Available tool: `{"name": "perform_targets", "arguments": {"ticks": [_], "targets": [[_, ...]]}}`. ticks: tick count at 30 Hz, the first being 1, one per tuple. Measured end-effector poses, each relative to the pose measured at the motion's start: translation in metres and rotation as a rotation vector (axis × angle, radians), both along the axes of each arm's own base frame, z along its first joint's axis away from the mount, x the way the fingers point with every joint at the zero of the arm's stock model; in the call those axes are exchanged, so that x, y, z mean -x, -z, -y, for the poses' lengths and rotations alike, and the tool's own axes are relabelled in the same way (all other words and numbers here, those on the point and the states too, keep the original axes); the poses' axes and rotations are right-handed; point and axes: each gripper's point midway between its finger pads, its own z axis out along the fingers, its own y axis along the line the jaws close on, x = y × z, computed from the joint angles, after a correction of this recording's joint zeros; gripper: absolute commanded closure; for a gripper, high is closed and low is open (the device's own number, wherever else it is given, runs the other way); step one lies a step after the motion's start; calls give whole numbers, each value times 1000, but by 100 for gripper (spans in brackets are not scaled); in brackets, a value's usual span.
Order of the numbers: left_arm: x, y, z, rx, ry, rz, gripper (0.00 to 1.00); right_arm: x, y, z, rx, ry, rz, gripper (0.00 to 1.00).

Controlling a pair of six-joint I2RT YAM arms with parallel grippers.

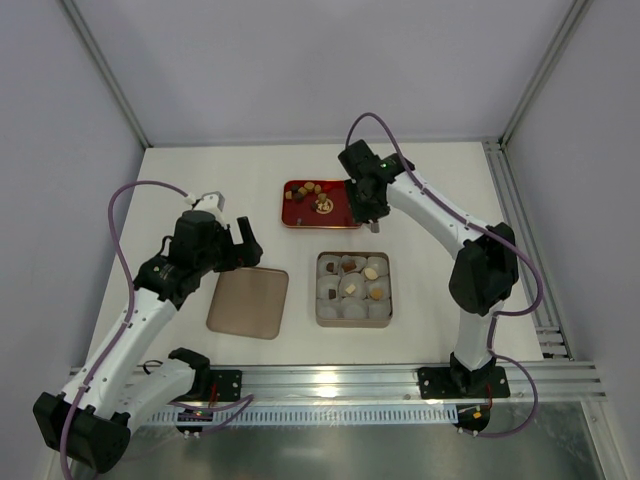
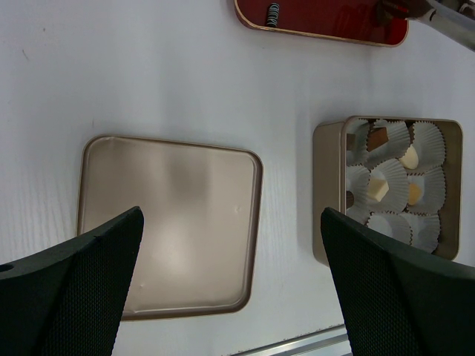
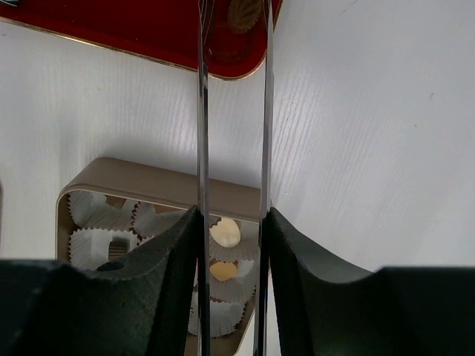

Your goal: Pack the chocolate

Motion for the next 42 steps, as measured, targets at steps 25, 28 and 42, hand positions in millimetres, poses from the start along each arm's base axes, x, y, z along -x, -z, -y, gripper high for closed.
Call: {"name": "perform_targets", "arguments": {"ticks": [25, 28, 42], "targets": [[0, 0, 0, 0, 1, -1, 0, 10, 26, 3, -34, -2, -80, 59], [0, 0, 0, 1, 1, -1, 0, 10, 26, 2, -44, -2, -82, 60], [0, 0, 1, 3, 3, -1, 0, 11, 26, 1, -69, -6, -97, 67]]}}
